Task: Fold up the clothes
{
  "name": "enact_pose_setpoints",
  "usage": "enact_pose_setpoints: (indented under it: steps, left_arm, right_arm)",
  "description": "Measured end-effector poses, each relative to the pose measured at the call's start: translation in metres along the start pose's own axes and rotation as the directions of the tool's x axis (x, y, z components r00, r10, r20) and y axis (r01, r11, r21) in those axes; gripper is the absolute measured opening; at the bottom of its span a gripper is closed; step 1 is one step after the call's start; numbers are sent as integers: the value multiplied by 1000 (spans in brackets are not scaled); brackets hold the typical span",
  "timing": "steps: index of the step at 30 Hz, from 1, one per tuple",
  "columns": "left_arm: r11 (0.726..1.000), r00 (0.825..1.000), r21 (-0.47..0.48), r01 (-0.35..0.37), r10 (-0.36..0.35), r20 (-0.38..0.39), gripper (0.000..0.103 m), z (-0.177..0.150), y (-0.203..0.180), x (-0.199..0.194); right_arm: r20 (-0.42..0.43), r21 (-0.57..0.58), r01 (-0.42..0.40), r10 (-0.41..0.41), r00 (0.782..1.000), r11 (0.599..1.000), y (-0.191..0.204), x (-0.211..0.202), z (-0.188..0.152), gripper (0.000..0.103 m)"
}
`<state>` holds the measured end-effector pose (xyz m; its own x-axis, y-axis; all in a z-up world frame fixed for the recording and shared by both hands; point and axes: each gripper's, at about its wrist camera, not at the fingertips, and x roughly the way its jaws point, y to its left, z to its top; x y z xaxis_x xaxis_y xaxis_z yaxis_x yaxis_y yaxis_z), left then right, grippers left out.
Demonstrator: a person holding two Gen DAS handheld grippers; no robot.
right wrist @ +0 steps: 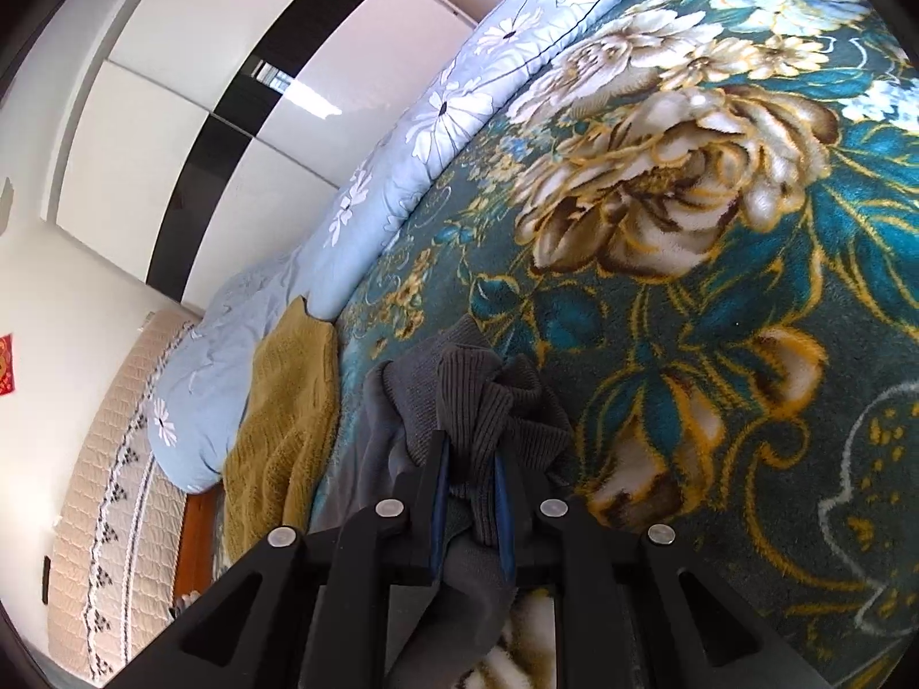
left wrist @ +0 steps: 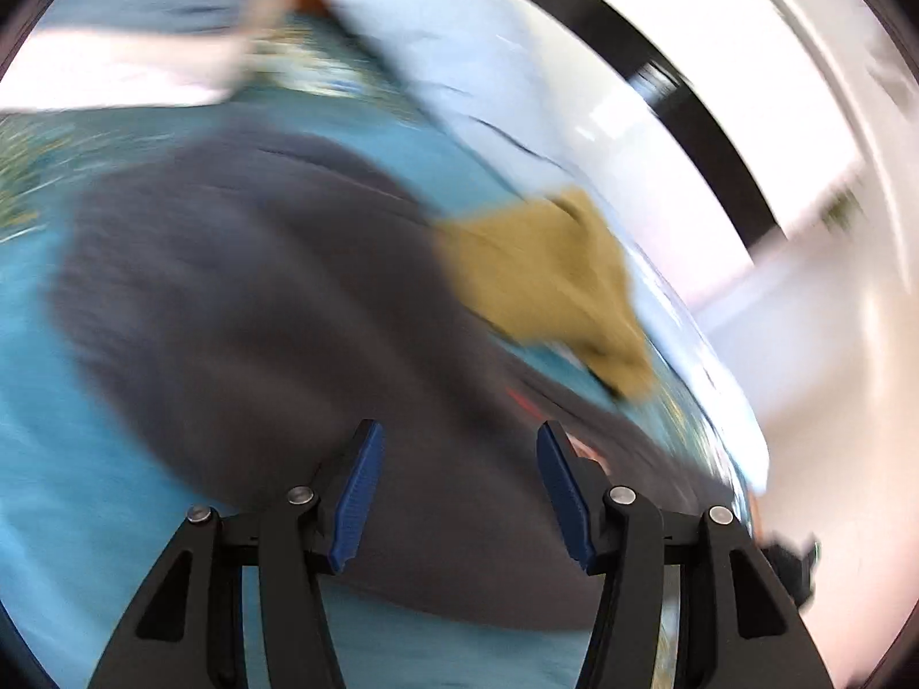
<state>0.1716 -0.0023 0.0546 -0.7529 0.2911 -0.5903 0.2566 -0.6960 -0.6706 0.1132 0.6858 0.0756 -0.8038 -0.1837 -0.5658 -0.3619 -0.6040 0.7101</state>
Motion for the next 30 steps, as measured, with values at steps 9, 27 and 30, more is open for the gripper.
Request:
enact_pose_setpoints:
  steps: [9,27,30]
  left_arm:
    - [996,999,-88,28,-30,-25,45,5,23,2]
    - [987,995,-126,95,-99,-24,48,6,31,-1]
    - [987,995,-128,97,-101,-25,48,5,30,-1]
  right_arm:
    - [132,-205,0,28,991,979,109,-39,-27,15]
    - [-182,-858,-111,-94,979,502,267,48,-279,8]
    - [-221,-869,-134,-131,966,476,262,55,-291,8]
